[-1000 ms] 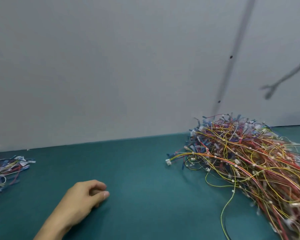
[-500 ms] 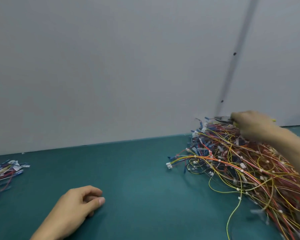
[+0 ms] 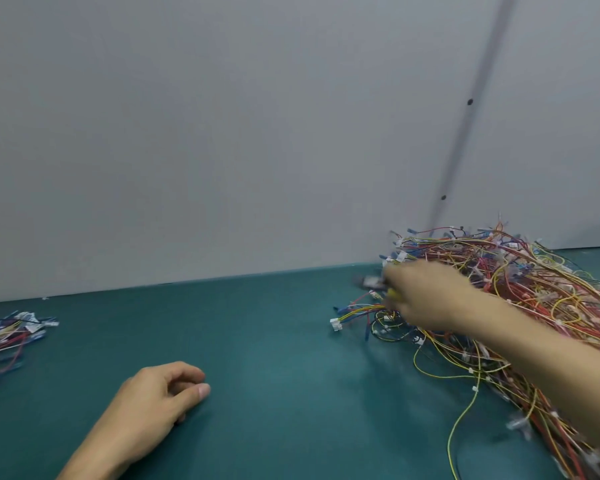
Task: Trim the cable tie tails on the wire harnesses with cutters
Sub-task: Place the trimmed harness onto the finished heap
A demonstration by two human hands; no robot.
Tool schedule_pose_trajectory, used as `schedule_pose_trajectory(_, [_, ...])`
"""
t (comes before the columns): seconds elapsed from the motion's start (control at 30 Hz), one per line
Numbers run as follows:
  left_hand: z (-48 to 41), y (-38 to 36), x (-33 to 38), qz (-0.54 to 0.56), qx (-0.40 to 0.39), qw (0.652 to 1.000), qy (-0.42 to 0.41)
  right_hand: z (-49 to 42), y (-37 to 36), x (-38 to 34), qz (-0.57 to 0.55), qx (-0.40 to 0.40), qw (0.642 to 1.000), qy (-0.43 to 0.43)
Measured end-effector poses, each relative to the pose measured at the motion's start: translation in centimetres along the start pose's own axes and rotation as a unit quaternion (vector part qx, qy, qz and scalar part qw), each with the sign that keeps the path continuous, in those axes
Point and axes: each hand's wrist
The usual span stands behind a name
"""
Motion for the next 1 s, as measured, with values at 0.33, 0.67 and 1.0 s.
schedule_pose_trajectory(0.33, [-0.2, 0.0, -0.2, 0.009, -0.002, 1.000, 0.002, 0.4, 0.3, 3.3, 0.102, 0.337, 0.935, -0.041])
schedule_pose_trajectory(0.67, [-0.4, -0.1, -0.2, -0.002, -0.001, 1.000, -0.003, -1.3, -4.5, 14.7, 0.059, 0.072, 0.940, -0.329])
schedule_pose_trajectory(1.0, [-0.5, -0.1, -0.6, -0.006, 0.004, 1.000, -0.006, -2.8, -7.0, 18.9, -0.003, 0.007, 0.947, -0.321])
Point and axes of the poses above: each hand's wrist, its own z-axis away from the middle knuckle, its own y-axis out of the back of the hand, x = y × z, and after that the axes turned 6 degrees about y, right-handed
